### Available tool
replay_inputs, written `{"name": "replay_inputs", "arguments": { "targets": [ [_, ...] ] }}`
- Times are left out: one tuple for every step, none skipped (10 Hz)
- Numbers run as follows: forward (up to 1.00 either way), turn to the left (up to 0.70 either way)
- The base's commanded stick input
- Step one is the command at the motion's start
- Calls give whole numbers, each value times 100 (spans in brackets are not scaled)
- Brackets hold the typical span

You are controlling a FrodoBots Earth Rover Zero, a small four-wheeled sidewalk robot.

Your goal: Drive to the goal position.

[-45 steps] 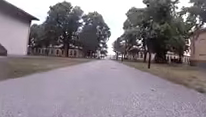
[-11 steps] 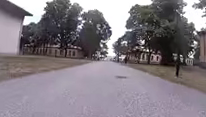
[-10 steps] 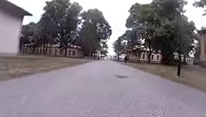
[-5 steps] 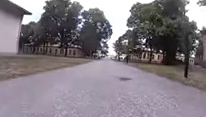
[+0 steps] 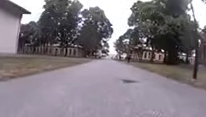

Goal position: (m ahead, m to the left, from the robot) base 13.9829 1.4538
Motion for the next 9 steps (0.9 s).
{"name": "replay_inputs", "arguments": {
  "targets": [
    [85,-34],
    [85,-34],
    [85,-34],
    [85,-34],
    [85,-34],
    [85,-4],
    [85,0],
    [85,0],
    [85,0]
  ]
}}
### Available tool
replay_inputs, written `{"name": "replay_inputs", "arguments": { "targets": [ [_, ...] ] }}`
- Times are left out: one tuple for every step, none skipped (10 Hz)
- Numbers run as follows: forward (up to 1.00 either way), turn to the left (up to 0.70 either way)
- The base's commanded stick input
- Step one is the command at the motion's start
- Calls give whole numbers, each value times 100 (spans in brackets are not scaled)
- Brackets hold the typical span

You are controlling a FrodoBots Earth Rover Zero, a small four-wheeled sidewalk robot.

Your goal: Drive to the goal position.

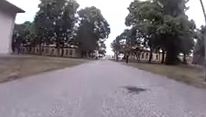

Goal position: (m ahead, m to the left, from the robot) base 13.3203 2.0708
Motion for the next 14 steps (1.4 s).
{"name": "replay_inputs", "arguments": {
  "targets": [
    [85,0],
    [85,0],
    [85,0],
    [85,0],
    [85,0],
    [85,0],
    [85,0],
    [85,0],
    [85,0],
    [85,0],
    [85,0],
    [85,0],
    [85,0],
    [85,0]
  ]
}}
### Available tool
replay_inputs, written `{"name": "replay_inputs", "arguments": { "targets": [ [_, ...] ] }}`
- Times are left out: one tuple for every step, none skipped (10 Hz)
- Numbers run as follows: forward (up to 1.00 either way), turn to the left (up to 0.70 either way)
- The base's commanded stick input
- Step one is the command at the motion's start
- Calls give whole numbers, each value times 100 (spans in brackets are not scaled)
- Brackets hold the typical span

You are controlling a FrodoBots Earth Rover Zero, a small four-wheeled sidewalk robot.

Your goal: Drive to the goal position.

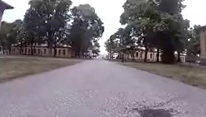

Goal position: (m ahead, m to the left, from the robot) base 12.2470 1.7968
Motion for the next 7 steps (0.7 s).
{"name": "replay_inputs", "arguments": {
  "targets": [
    [85,0],
    [85,0],
    [85,0],
    [85,-11],
    [85,-27],
    [85,-2],
    [85,0]
  ]
}}
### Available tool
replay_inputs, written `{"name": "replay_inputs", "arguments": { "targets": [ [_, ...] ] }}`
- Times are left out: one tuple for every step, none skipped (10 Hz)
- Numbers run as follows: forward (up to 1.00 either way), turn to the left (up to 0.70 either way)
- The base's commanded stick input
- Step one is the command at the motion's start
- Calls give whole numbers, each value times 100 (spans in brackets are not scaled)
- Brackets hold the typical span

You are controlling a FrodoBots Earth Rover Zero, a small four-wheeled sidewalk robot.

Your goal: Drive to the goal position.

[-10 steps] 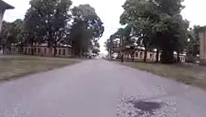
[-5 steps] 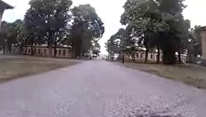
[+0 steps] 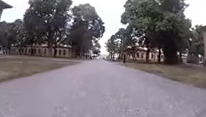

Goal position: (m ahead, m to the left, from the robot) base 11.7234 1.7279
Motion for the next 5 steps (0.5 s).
{"name": "replay_inputs", "arguments": {
  "targets": [
    [85,0],
    [85,0],
    [85,0],
    [85,0],
    [85,0]
  ]
}}
